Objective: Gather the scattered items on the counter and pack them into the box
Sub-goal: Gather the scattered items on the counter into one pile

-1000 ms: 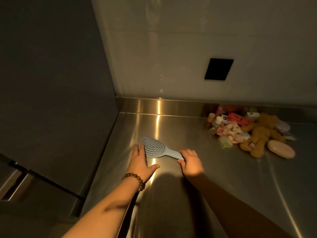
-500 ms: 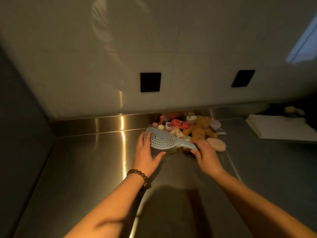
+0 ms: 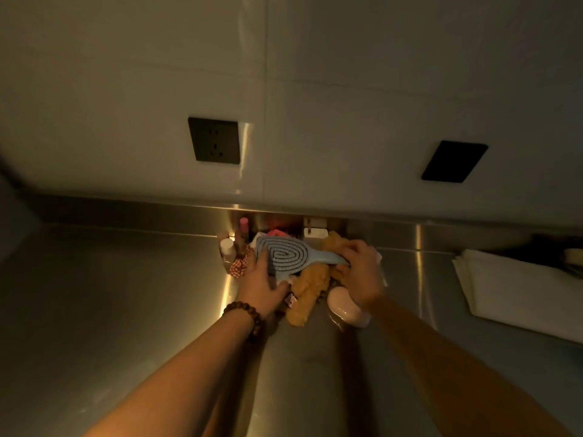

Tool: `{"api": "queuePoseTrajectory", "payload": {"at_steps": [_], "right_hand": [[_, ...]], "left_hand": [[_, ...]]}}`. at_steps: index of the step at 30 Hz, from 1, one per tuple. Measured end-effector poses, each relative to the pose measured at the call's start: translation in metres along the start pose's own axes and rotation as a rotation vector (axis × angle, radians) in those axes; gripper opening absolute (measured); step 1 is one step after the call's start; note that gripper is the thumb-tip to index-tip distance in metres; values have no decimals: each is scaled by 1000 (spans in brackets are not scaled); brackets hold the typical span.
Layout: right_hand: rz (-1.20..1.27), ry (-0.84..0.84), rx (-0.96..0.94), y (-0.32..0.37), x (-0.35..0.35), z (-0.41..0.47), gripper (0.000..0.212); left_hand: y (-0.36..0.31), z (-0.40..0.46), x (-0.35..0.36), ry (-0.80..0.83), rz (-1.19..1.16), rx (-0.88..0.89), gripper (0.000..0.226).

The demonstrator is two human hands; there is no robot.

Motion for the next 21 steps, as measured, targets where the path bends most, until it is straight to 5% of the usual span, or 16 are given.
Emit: {"api": "queuePoseTrajectory", "payload": {"at_steps": [8, 15, 21], "right_hand": [[31, -21, -16, -15, 21, -7, 42], [-36, 20, -34, -13, 2, -33, 61], [24, -36, -67, 10, -29, -97, 56]], "left_hand": [[1, -2, 7, -1, 120, -74, 93], [-15, -35, -16, -47, 119, 3, 90], [-30, -92, -37, -60, 235, 108, 88]]}}
Point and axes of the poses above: each hand's wrist, its own z-axis towards the middle knuckle, its own x-axis out of the palm, y = z × x, the point moved 6 cm from there along z, towards the middle knuckle, and after that the axes turned 11 degrees about -y, right-handed, at the moved point
